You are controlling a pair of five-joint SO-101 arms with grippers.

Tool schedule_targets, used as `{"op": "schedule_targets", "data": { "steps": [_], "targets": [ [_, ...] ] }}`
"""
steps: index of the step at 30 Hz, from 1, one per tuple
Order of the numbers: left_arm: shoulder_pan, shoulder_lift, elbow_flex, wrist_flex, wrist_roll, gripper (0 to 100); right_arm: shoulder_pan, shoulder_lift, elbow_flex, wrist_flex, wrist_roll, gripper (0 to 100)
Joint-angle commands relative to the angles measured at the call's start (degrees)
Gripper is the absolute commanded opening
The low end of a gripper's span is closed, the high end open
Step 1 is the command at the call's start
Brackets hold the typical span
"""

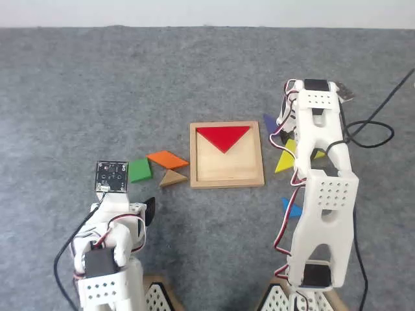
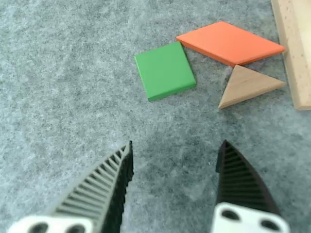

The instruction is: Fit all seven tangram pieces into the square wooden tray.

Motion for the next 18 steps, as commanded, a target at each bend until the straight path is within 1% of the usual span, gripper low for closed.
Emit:
{"op": "schedule_targets", "data": {
  "steps": [1, 4, 6, 14, 18],
  "targets": [
    [-0.35, -0.62, -0.4, 0.18, -0.44, 27, -0.04, -3.91, -2.37, 1.27, 2.37, 12.5],
    [-0.35, -0.62, -0.4, 0.18, -0.44, 27, -0.57, -7.43, -2.37, 3.21, 8.97, 8.2],
    [-0.35, -0.62, -0.4, 0.18, -0.44, 27, -1.01, -9.45, -2.37, 4.53, 11.6, 6.2],
    [-0.35, -0.62, -0.4, 0.18, -0.44, 27, -3.12, -12.09, -2.37, 9.01, 15.82, 5.8],
    [-0.35, -0.62, -0.4, 0.18, -0.44, 27, -2.07, -11.91, -2.37, 9.01, 16.26, 5.8]
  ]
}}
